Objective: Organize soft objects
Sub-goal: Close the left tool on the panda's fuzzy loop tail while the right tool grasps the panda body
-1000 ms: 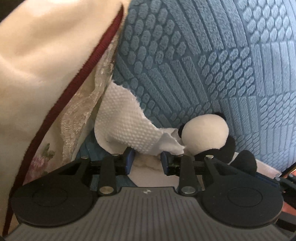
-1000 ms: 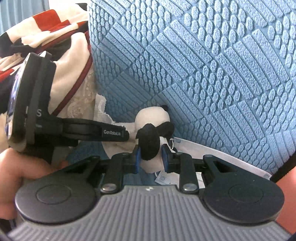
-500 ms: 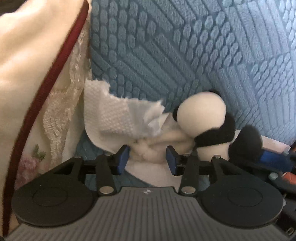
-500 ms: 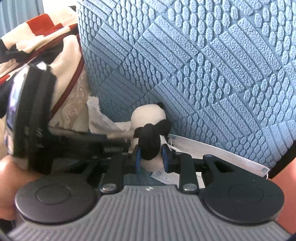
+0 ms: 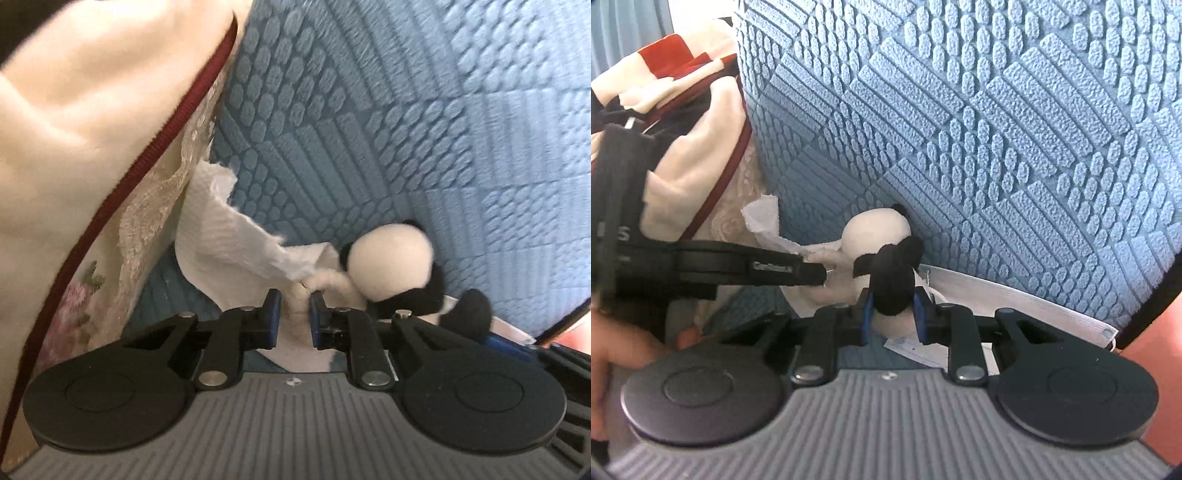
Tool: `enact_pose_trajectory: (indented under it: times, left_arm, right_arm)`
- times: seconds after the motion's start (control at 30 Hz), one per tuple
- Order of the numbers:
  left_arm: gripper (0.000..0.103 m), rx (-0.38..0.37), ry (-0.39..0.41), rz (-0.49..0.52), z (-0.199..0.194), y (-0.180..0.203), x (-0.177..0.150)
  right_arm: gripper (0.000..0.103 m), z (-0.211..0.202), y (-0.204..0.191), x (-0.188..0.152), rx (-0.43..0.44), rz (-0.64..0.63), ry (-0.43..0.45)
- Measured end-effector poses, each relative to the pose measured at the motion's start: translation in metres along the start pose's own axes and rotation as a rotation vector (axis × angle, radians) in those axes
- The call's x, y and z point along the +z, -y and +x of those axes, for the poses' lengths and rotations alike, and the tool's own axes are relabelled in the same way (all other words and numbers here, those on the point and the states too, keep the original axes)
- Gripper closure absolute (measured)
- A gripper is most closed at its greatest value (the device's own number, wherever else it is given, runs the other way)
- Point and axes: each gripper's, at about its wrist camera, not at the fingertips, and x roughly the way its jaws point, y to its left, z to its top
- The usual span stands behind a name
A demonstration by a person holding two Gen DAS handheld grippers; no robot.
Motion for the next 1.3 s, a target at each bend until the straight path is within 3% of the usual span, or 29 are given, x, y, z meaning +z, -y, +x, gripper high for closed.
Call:
enact_pose_trajectory:
  times: [0.53,0.6,0.73,0.8,1.13,1.3]
  left_arm:
    - [0.083,-0.071,0.003,-0.007,-0.11,0.007,-0.034]
    - [0.083,-0.077,0.003,-0.014,-0.129,-0.01,-0.042]
    - [0.083,-0.095,0.003,-0.012,-0.15,-0.021,-0.051]
    - [0.083,-0.101,0.001,-0.003,-0.159,-0.021,-0.057]
    - [0.083,-0.101,-0.005,0.011,-0.145,-0.029,-0.093]
    - [0.083,-0.045,0.001,0.01,-0.13,-0.031,-0.092]
  right_arm:
    - [0.084,-0.058,-0.015,-0.009,-0.018,0.033,0.018]
    - [0.086,-0.066,-0.018,-0.014,-0.027,0.025,0.024]
    - [0.099,-0.082,-0.026,-0.024,-0.033,0.028,0.034]
    - [0.099,-0.089,-0.031,-0.03,-0.034,0.021,0.035]
    - [0.097,-0.104,-0.027,-0.054,-0.046,0.104,0.023]
    - [0.096,-0.089,-0.028,-0.056,0.019,0.143,0.011]
